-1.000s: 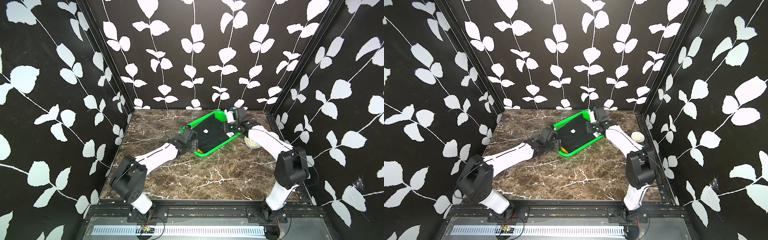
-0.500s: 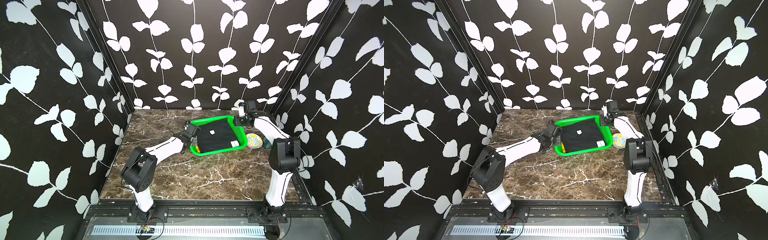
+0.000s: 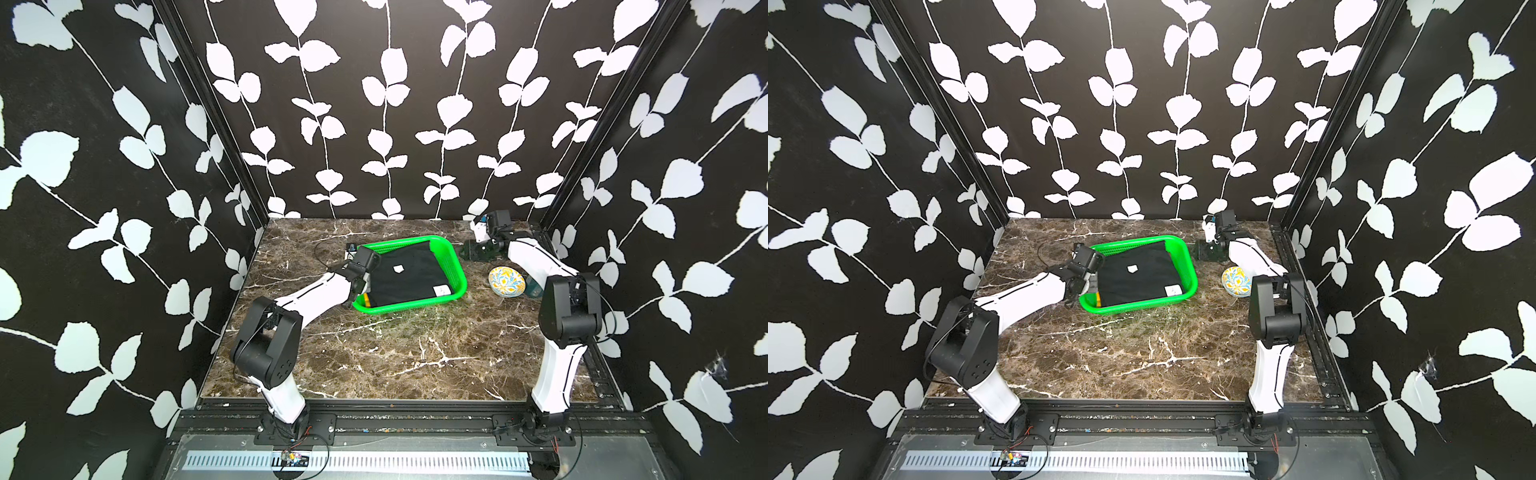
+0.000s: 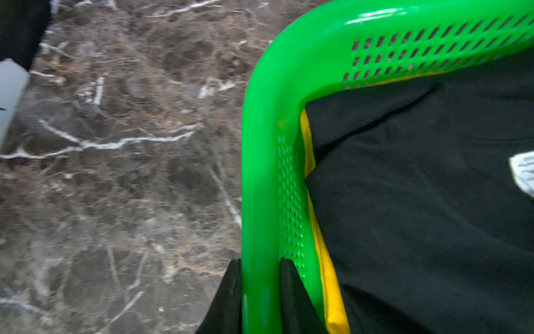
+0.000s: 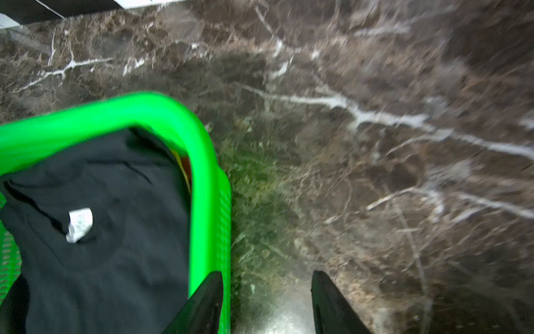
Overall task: Put the folded t-shirts into the basket
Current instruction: Adjust the bin at the center of the board, then reset both arms
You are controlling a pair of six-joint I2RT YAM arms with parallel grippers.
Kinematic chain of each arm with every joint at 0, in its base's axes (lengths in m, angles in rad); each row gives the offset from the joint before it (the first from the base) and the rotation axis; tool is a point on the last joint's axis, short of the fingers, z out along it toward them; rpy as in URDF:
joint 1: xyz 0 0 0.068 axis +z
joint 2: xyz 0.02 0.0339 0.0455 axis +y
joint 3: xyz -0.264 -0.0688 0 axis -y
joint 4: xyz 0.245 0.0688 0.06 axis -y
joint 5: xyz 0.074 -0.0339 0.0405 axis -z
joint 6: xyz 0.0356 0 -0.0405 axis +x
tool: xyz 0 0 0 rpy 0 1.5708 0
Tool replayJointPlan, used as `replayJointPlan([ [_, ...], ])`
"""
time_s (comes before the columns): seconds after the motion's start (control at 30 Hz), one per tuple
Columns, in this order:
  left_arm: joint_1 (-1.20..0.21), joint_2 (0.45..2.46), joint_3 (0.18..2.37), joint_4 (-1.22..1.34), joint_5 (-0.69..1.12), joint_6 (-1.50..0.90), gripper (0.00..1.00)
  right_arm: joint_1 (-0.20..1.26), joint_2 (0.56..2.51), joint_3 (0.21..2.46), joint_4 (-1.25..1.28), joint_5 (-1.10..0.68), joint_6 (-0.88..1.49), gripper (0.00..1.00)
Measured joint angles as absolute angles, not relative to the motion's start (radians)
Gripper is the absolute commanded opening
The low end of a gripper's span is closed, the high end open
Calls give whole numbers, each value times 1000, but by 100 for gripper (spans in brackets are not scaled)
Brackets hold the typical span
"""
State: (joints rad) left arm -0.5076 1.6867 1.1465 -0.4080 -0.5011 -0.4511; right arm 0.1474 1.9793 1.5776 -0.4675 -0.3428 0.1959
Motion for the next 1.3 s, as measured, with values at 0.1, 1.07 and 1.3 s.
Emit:
replayJointPlan([
  [0.1,-488,1684,1136,-386,-521,-382,40,154,1898,1482,-446,-352,224,54],
  [1.07,-440,823,425,-49,-403,-43,99,227,841,267,164,329,64,99],
  [1.3,-384,1092,307,287,-370,191,99,222,1098,265,384,328,-34,99],
])
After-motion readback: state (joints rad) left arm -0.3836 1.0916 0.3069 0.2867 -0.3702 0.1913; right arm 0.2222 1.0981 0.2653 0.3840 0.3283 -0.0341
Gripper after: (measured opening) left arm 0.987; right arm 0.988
